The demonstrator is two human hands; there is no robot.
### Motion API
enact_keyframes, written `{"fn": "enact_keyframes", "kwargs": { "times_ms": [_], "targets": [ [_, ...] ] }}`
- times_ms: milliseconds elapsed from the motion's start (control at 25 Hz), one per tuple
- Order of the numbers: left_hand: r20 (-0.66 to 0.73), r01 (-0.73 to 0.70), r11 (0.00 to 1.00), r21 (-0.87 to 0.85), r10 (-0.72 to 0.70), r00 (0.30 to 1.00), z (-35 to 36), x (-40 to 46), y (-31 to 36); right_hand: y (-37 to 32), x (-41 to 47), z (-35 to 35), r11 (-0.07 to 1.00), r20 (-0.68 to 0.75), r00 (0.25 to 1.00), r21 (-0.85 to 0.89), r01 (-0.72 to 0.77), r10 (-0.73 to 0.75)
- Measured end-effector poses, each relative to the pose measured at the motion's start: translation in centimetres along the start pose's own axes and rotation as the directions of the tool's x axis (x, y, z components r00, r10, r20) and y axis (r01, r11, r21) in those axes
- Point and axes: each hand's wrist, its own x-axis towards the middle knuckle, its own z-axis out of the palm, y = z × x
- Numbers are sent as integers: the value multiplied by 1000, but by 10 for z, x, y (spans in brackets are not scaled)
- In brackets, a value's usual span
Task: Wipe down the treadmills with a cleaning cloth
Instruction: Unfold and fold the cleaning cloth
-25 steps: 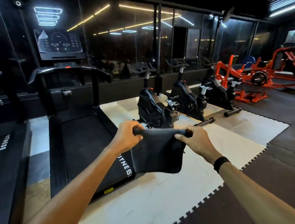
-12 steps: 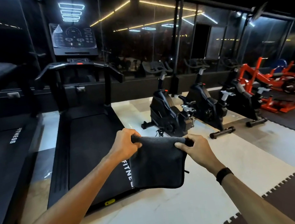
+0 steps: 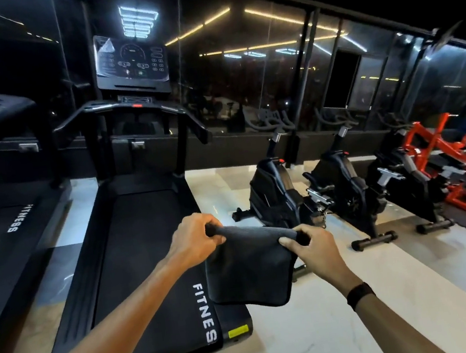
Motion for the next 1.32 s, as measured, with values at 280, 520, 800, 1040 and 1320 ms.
{"fn": "enact_keyframes", "kwargs": {
  "times_ms": [280, 520, 800, 1040, 1320],
  "targets": [
    [59, 8, 999, 41, -10, 998, 74, 92, -7, 82, 68, 10, 994, -20, 997, -74, -78, 77],
    [109, -49, 999, -5, 49, 993, 166, 215, 5, 186, 171, -9, 991, -18, 994, -69, -113, 112],
    [69, -105, 994, -35, 107, 992, 252, 381, 47, 285, 337, -62, 998, -26, 997, 7, -68, 68],
    [21, -98, 991, 93, 97, 995, 276, 484, 25, 335, 446, -25, 994, -4, 999, 105, -39, 39],
    [-116, -54, 988, 142, 71, 991, 283, 635, -28, 354, 617, 21, 994, 81, 996, 99, 40, -48]
  ]
}}
